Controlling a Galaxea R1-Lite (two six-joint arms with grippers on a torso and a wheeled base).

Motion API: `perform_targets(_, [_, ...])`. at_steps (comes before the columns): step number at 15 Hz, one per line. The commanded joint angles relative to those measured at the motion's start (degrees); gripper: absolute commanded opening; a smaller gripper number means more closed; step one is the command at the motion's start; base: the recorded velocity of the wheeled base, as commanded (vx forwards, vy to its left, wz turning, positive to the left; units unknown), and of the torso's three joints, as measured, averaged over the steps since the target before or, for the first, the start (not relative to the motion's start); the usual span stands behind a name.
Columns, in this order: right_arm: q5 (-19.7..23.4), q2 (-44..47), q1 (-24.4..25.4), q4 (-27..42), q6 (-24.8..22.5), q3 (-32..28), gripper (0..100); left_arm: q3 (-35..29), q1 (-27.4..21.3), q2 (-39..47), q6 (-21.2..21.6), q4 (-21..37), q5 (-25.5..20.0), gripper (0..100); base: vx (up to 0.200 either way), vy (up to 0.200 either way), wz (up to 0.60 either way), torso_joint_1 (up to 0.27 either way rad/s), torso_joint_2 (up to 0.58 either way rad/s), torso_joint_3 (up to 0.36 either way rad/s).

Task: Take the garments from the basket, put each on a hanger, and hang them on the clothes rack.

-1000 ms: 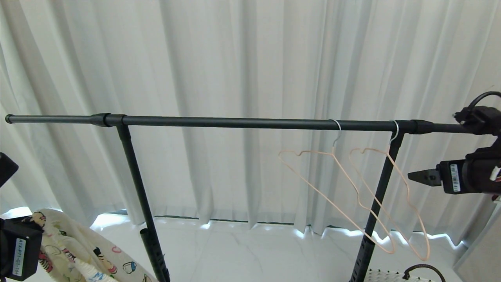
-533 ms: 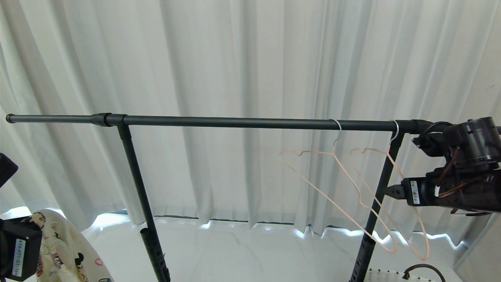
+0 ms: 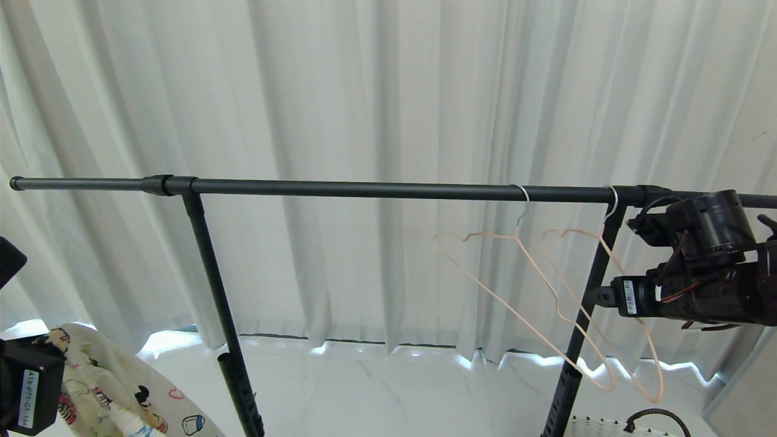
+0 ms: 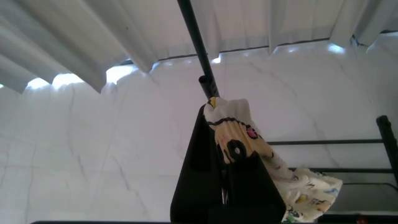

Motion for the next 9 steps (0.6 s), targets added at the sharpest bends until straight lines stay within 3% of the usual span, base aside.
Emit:
perform_targets(1, [0.07,0.11,0.07,0.06,0.01,0.16,100,-0.01,0.01,-0.05,0.01,0.01,0.01,0,0.0,0.0,0.0,0.0,0.0,0.0])
perform_targets(4, [0.16,0.9,0.07,-0.03,0.01,0.16,100,-0.1,0.01,-0.14,0.01,0.01,0.01,0,0.0,0.0,0.0,0.0,0.0,0.0])
perform_targets(5, [0.68,0.9,0.07,-0.03,0.01,0.16,0,-0.1,0.01,-0.22,0.01,0.01,0.01,0,0.0,0.0,0.0,0.0,0.0,0.0])
perform_targets(9, [1.3,0.64,0.33,-0.2,0.01,-0.37,0,0.08,0.01,-0.14,0.01,-1.3,0.01,0,0.0,0.0,0.0,0.0,0.0,0.0])
